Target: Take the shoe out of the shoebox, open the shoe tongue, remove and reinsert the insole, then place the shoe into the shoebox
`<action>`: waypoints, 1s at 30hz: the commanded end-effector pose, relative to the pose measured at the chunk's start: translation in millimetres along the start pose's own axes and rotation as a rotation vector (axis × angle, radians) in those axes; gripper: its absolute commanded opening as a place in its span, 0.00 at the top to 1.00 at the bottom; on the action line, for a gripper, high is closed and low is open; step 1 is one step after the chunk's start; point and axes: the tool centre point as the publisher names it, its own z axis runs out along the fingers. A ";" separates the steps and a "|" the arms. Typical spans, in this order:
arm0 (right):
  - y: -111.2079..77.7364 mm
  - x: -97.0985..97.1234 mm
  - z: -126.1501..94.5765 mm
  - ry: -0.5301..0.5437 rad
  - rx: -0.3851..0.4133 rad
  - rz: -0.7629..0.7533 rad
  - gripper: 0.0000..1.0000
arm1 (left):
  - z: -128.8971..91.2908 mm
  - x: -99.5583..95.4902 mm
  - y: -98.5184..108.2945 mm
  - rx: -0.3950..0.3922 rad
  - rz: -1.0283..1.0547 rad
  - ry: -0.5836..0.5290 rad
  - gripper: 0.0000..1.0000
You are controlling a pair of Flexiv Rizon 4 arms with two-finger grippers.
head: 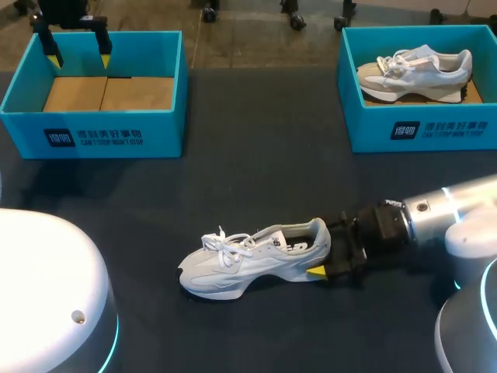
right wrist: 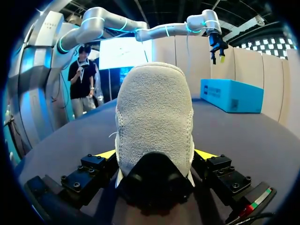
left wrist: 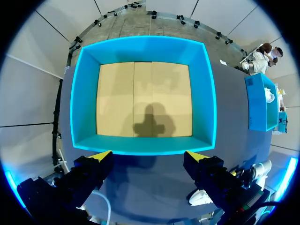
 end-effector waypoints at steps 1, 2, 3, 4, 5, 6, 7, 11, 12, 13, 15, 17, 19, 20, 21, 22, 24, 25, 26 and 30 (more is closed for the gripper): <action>-2.2 -1.1 5.7 -0.004 -0.002 -0.001 0.00 | -0.4 -0.1 -0.1 -0.001 0.000 -0.001 0.00; -2.4 -1.4 6.1 -0.003 -0.003 -0.001 0.00 | -0.4 -0.1 -0.1 -0.001 0.000 -0.001 0.00; -2.5 -1.6 7.0 -0.002 -0.004 0.000 0.00 | -0.4 -0.1 -0.1 -0.001 0.000 -0.001 0.00; -2.5 -1.6 7.5 -0.002 -0.005 0.000 0.00 | -0.4 -0.1 -0.1 -0.001 0.000 -0.001 0.00; -2.4 -1.6 7.8 -0.004 -0.004 0.001 0.00 | -0.4 -0.1 -0.1 -0.001 0.000 -0.001 0.00; -2.3 -1.5 8.1 -0.010 -0.004 0.004 0.02 | -0.4 -0.1 -0.1 -0.001 0.000 -0.001 0.00; -2.3 -1.4 8.3 -0.012 -0.005 0.006 0.22 | -0.4 -0.1 -0.1 -0.001 0.000 -0.001 0.00; -2.6 0.9 8.0 -0.035 -0.005 0.014 0.90 | -0.4 -0.1 -0.1 -0.001 0.000 -0.001 0.00; -2.6 1.3 7.8 -0.041 -0.003 0.013 0.93 | -0.4 -0.1 -0.1 -0.001 0.000 -0.001 0.00; -2.7 2.0 7.6 -0.049 -0.001 0.014 0.95 | -0.4 -0.1 -0.1 -0.001 0.000 -0.001 0.00; -3.2 3.4 7.2 -0.069 -0.002 0.014 1.00 | -0.4 -0.1 -0.1 -0.001 0.000 -0.001 0.00; -3.3 5.0 7.9 -0.087 -0.002 0.015 1.00 | -0.4 -0.1 -0.1 -0.001 0.000 -0.001 0.00; -2.0 7.2 9.0 -0.105 0.000 0.015 1.00 | -0.4 -0.1 -0.1 -0.001 0.000 -0.001 0.00; -1.2 8.3 9.7 -0.115 0.001 0.015 1.00 | -0.4 -0.1 -0.1 -0.001 0.000 -0.001 0.00; -0.4 9.3 10.5 -0.124 -0.001 0.013 1.00 | -0.4 -0.1 -0.1 -0.001 0.000 -0.001 0.00; 0.4 10.0 11.4 -0.136 0.005 0.014 1.00 | -0.4 -0.1 -0.1 -0.001 0.000 -0.001 0.00; 2.0 10.6 14.7 -0.145 0.003 0.013 1.00 | -0.4 -0.1 -0.1 -0.001 0.000 -0.001 0.00; 2.4 10.4 16.4 -0.148 0.000 0.012 1.00 | -0.4 -0.1 -0.1 -0.001 0.000 -0.001 0.00; 2.3 10.2 17.9 -0.154 0.001 0.015 1.00 | -0.4 -0.1 -0.1 -0.001 0.000 -0.001 0.00; 2.3 10.0 21.7 -0.177 0.000 0.029 1.00 | -0.4 -0.1 -0.1 -0.001 0.000 -0.001 0.00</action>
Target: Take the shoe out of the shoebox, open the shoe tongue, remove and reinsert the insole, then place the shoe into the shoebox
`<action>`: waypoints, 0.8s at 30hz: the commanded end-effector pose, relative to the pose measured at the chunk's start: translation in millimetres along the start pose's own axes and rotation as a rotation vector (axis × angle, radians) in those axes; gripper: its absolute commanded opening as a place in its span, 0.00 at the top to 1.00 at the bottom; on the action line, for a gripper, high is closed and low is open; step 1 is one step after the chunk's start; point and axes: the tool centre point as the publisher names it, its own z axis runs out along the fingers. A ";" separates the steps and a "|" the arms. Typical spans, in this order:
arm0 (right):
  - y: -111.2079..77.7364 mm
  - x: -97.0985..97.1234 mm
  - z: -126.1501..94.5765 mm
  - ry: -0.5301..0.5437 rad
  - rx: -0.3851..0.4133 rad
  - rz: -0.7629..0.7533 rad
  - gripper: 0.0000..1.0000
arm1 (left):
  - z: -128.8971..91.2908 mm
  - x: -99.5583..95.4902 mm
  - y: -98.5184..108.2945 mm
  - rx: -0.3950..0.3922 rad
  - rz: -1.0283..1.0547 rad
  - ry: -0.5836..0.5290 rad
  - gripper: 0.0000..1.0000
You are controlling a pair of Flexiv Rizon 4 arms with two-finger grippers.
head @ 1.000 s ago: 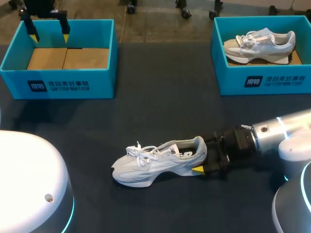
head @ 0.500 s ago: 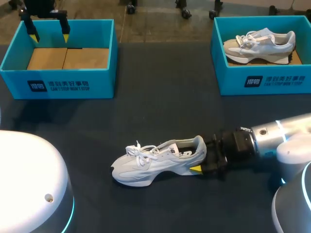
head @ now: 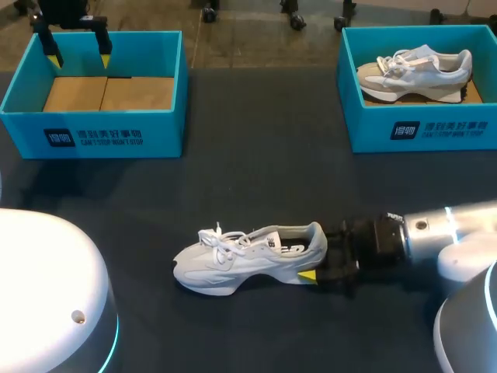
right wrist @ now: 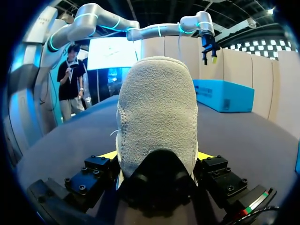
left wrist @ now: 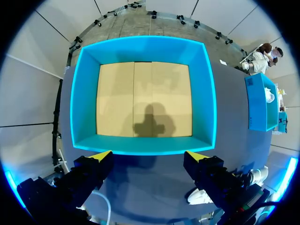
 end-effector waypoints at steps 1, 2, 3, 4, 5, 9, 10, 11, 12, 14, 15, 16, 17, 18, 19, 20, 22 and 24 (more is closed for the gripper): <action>0.0 3.2 10.6 -0.056 -0.003 0.006 1.00 | -0.4 -0.1 -0.1 -0.001 0.000 -0.001 0.00; 0.2 3.4 11.2 -0.068 -0.003 0.012 1.00 | -0.4 -0.1 -0.1 -0.001 0.000 -0.001 0.00; 0.2 3.4 11.8 -0.075 -0.003 0.015 1.00 | -0.4 -0.1 -0.1 -0.001 0.000 -0.001 0.00; -0.5 3.2 12.6 -0.084 -0.018 0.018 1.00 | -0.4 -0.1 -0.1 -0.001 0.000 -0.001 0.00; -1.0 3.0 12.7 -0.086 -0.020 0.019 1.00 | -0.4 -0.1 -0.1 -0.001 0.000 -0.001 0.00; -0.8 1.3 14.1 -0.090 -0.015 0.027 1.00 | -0.4 -0.1 -0.1 -0.001 0.000 -0.001 0.00; 0.1 1.1 14.3 -0.091 -0.013 0.027 1.00 | -0.4 -0.1 -0.1 -0.001 0.000 -0.001 0.00; 0.1 1.1 14.3 -0.091 -0.013 0.027 1.00 | -0.4 -0.1 -0.1 -0.001 0.000 -0.001 0.00; 1.0 0.3 14.8 -0.089 -0.016 0.025 1.00 | -0.4 -0.1 -0.1 -0.001 0.000 -0.001 0.00; 0.8 -0.9 15.8 -0.088 -0.020 0.031 1.00 | -0.4 -0.1 -0.1 -0.001 0.000 -0.001 0.00; 0.0 -1.3 15.8 -0.088 -0.024 0.036 1.00 | -0.4 -0.1 -0.1 -0.001 0.000 -0.001 0.00; 0.0 -1.3 15.8 -0.088 -0.024 0.036 1.00 | -0.4 -0.1 -0.1 -0.001 0.000 -0.001 0.00; 0.0 -1.3 15.8 -0.088 -0.024 0.036 1.00 | -0.4 -0.1 -0.1 -0.001 0.000 -0.001 0.00; 0.0 -1.3 15.8 -0.088 -0.024 0.036 1.00 | -0.4 -0.1 -0.1 -0.001 0.000 -0.001 0.00; 0.0 -1.3 15.8 -0.088 -0.024 0.036 1.00 | -0.4 -0.1 -0.1 -0.001 0.000 -0.001 0.00; 0.0 -1.3 15.8 -0.088 -0.024 0.036 1.00 | -0.4 -0.1 -0.1 -0.001 0.000 -0.001 0.00; 0.0 -1.3 15.8 -0.088 -0.024 0.036 1.00 | -0.4 -0.1 -0.1 -0.001 0.000 -0.001 0.00; 0.0 -1.3 15.8 -0.088 -0.024 0.036 1.00 | -0.4 -0.1 -0.1 -0.001 0.000 -0.001 0.00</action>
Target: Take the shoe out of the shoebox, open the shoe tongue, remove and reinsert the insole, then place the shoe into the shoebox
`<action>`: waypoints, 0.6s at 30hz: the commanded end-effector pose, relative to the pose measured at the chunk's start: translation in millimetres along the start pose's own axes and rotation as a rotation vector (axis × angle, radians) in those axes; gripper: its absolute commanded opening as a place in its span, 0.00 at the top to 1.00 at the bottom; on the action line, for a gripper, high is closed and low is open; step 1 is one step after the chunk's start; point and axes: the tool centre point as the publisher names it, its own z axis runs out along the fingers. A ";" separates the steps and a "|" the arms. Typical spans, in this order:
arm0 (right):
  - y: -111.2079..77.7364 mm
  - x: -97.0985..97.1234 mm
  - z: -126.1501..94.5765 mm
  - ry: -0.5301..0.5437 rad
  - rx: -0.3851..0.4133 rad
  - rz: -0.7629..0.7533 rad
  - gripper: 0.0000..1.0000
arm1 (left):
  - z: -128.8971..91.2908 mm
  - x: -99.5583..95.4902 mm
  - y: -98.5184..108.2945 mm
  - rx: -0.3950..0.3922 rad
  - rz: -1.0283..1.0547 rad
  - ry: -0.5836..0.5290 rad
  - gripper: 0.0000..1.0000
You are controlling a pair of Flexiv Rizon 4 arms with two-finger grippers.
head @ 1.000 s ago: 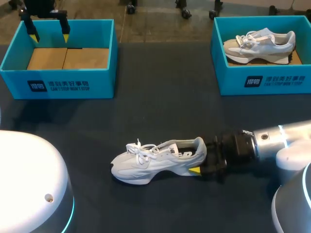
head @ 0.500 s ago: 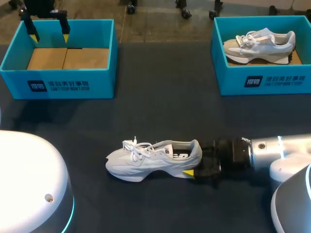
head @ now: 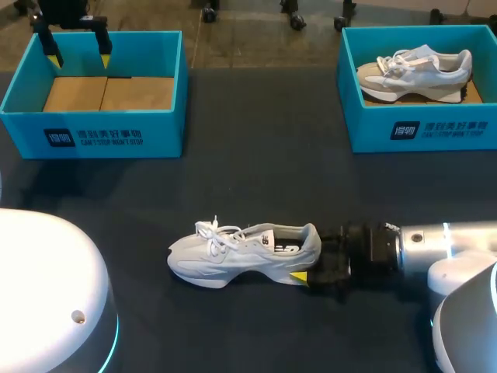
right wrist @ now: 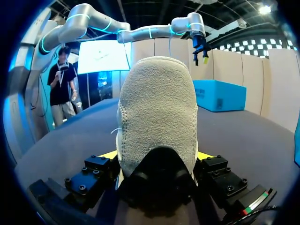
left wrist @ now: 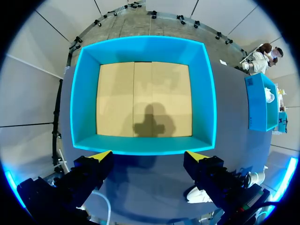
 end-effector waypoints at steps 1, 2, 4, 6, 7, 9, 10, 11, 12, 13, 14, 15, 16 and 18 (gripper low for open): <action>-1.4 -1.2 5.8 -0.003 0.002 -0.001 1.00 | -0.4 -0.1 -0.1 -0.001 0.000 -0.001 0.00; -1.4 -1.2 5.8 -0.003 0.002 -0.001 1.00 | -0.4 -0.1 -0.1 -0.001 0.000 -0.001 0.00; -1.4 -1.2 5.8 -0.003 0.002 -0.001 1.00 | -0.4 -0.1 -0.1 -0.001 0.000 -0.001 0.00; -1.4 -1.2 5.8 -0.003 0.002 -0.001 1.00 | -0.4 -0.1 -0.1 -0.001 0.000 -0.001 0.00; -1.4 -1.2 5.8 -0.003 0.002 -0.001 1.00 | -0.4 -0.1 -0.1 -0.001 0.000 -0.001 0.00; -1.4 -1.2 5.8 -0.003 0.002 -0.001 1.00 | -0.4 -0.1 -0.1 -0.001 0.000 -0.001 0.00; -1.4 -1.2 5.8 -0.003 0.002 -0.001 1.00 | -0.4 -0.1 -0.1 -0.001 0.000 -0.001 0.00; -1.4 -1.2 5.8 -0.003 0.002 -0.001 1.00 | -0.4 -0.1 -0.1 -0.001 0.000 -0.001 0.00; -1.4 -1.2 5.8 -0.003 0.002 -0.001 1.00 | -0.4 -0.1 -0.1 -0.001 0.000 -0.001 0.00; -1.4 -1.2 5.8 -0.003 0.002 -0.001 1.00 | -0.4 -0.1 -0.1 -0.001 0.000 -0.001 0.00; -1.4 -1.2 5.8 -0.003 0.002 -0.001 1.00 | -0.4 -0.1 -0.1 -0.001 0.000 -0.001 0.00; -1.4 -1.2 5.8 -0.003 0.002 -0.001 1.00 | -0.4 -0.1 -0.1 -0.001 0.000 -0.001 0.00; -1.4 -1.2 5.8 -0.003 0.002 -0.001 1.00 | -4.6 3.0 7.1 0.016 0.009 0.006 0.00; -1.4 -1.2 5.8 -0.003 0.002 -0.001 1.00 | -11.8 6.3 20.9 0.004 -0.016 0.017 0.00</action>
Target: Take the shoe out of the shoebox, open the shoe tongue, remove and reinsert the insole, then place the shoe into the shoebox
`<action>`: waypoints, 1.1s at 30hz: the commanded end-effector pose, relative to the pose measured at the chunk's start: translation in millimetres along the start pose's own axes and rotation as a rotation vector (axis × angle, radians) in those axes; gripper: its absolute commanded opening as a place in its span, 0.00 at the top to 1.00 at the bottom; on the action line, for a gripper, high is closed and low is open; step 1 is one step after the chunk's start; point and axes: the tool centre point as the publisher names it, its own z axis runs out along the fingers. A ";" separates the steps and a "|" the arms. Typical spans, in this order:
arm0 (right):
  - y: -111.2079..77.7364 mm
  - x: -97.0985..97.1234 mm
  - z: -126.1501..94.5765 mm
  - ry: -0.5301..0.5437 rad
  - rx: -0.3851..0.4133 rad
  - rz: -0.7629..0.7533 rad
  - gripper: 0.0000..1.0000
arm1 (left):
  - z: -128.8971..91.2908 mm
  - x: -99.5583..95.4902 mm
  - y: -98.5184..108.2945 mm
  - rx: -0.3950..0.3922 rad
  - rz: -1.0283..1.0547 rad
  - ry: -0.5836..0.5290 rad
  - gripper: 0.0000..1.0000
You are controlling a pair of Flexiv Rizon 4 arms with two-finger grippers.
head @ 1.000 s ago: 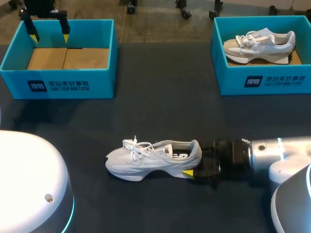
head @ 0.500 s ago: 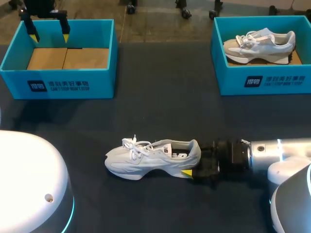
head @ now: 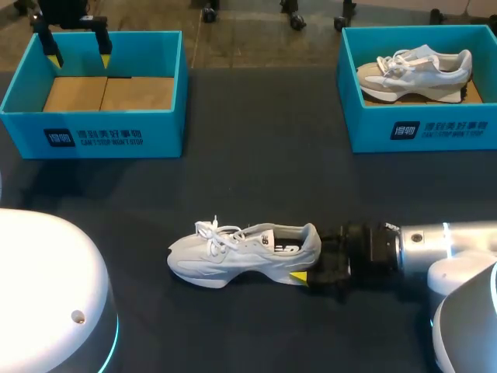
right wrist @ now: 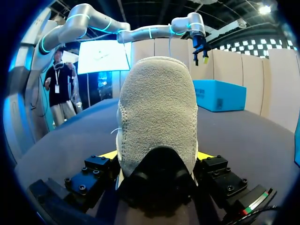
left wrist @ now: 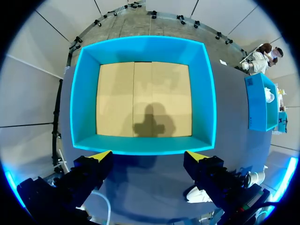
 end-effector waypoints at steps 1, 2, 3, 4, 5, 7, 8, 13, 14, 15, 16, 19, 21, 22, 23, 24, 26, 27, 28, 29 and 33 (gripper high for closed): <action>-1.4 -1.0 5.6 -0.004 0.002 -0.001 1.00 | -13.9 3.6 27.4 0.003 -0.013 0.035 0.00; -1.4 -1.0 5.6 -0.004 0.002 -0.001 1.00 | -17.7 4.9 33.1 -0.019 -0.015 0.047 0.00; -1.4 -1.0 5.6 -0.004 0.002 -0.001 1.00 | -20.2 6.0 39.9 -0.022 -0.019 0.053 0.00; -1.4 -1.0 5.6 -0.004 0.002 -0.001 1.00 | -22.6 7.4 48.4 -0.024 -0.023 0.055 0.00; -1.4 -1.0 5.6 -0.004 0.002 -0.001 1.00 | -24.2 8.8 58.9 -0.023 -0.023 0.058 0.00; -1.4 -1.0 5.6 -0.004 0.002 -0.001 1.00 | -25.5 12.4 79.2 -0.020 -0.011 0.061 0.00; -1.4 -1.0 5.6 -0.004 0.002 -0.001 1.00 | -25.9 14.7 90.0 -0.015 0.004 0.063 0.00; -1.4 -1.0 5.6 -0.004 0.002 -0.001 1.00 | -24.7 33.6 127.3 0.063 -0.051 0.048 0.00; -1.4 -1.0 5.6 -0.004 0.002 -0.001 1.00 | -25.5 37.7 133.4 0.049 -0.052 0.055 0.00; -1.4 -1.0 5.6 -0.004 0.002 -0.001 1.00 | -25.5 41.9 138.9 0.036 -0.050 0.059 0.00; -1.4 -1.0 5.6 -0.004 0.002 -0.001 1.00 | -24.7 46.0 146.2 0.036 -0.023 0.056 0.00; -1.4 -1.0 5.6 -0.004 0.002 -0.001 1.00 | -19.6 61.1 167.5 0.000 0.030 0.052 0.00; -1.4 -1.0 5.6 -0.004 0.002 -0.001 1.00 | -13.1 67.9 181.6 0.007 0.040 0.043 0.00; -1.4 -1.0 5.6 -0.004 0.002 -0.001 1.00 | -9.7 71.0 189.3 0.007 0.047 0.036 0.00; -1.4 -1.0 5.6 -0.004 0.002 -0.001 1.00 | -7.5 73.7 196.5 0.001 0.053 0.031 0.00; -1.4 -1.0 5.6 -0.004 0.002 -0.001 1.00 | -6.4 75.0 201.5 0.000 0.056 0.031 0.00; -1.4 -1.0 5.6 -0.004 0.002 -0.001 1.00 | -2.3 86.4 219.2 0.006 0.059 0.013 0.00; -1.4 -1.0 5.6 -0.004 0.002 -0.001 1.00 | -3.4 90.7 225.5 -0.032 0.066 -0.020 0.00; -1.4 -1.0 5.6 -0.004 0.002 -0.001 1.00 | -3.4 90.7 225.5 -0.032 0.066 -0.020 0.00; -1.4 -1.0 5.6 -0.004 0.002 -0.001 1.00 | -3.4 90.7 225.5 -0.032 0.066 -0.020 0.00; -1.4 -1.0 5.6 -0.004 0.002 -0.001 1.00 | -3.4 90.7 225.5 -0.032 0.066 -0.020 0.00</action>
